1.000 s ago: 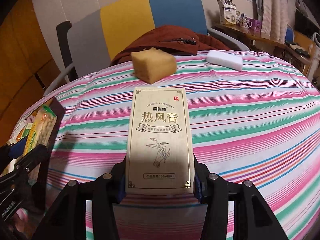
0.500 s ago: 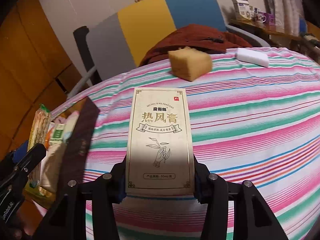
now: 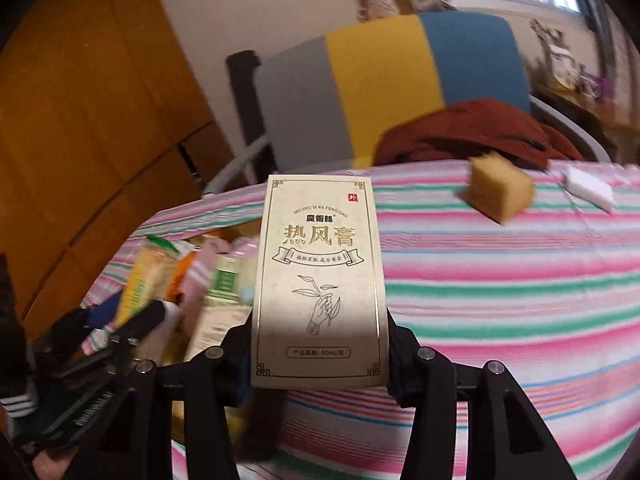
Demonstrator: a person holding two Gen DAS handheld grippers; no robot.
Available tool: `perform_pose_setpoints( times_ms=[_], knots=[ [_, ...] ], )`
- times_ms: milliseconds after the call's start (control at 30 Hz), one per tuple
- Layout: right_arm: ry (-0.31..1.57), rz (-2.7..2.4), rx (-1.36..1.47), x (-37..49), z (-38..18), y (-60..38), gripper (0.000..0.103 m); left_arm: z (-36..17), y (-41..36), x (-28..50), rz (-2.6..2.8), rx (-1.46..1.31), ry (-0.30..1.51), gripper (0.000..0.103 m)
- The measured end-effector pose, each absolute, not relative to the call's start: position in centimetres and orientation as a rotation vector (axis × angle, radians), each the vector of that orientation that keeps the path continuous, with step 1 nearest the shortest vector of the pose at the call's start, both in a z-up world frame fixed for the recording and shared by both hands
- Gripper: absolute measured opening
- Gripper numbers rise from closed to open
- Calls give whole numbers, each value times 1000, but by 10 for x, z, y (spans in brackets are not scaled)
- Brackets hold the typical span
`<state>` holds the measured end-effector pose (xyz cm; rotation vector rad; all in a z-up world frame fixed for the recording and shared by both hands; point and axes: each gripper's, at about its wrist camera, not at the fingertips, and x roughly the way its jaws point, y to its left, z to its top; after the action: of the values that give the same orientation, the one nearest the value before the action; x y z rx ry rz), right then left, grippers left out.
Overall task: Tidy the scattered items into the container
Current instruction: 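Carry the cracker pack and cream box over the gold tray with both tools, then lower the cracker pack and cream box into the tray and open both tools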
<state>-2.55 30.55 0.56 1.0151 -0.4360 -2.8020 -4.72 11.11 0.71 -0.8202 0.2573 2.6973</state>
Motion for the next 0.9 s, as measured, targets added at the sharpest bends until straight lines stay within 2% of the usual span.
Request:
perform_pose_setpoints(
  times_ms=[567, 900],
  knots=[
    [-255, -2695, 1041, -90, 13, 222, 51, -14, 61, -74, 2799, -906, 251, 48],
    [-251, -2665, 1157, -129, -9, 208, 51, -37, 52, -96, 2789, -1022, 237, 49]
  ],
)
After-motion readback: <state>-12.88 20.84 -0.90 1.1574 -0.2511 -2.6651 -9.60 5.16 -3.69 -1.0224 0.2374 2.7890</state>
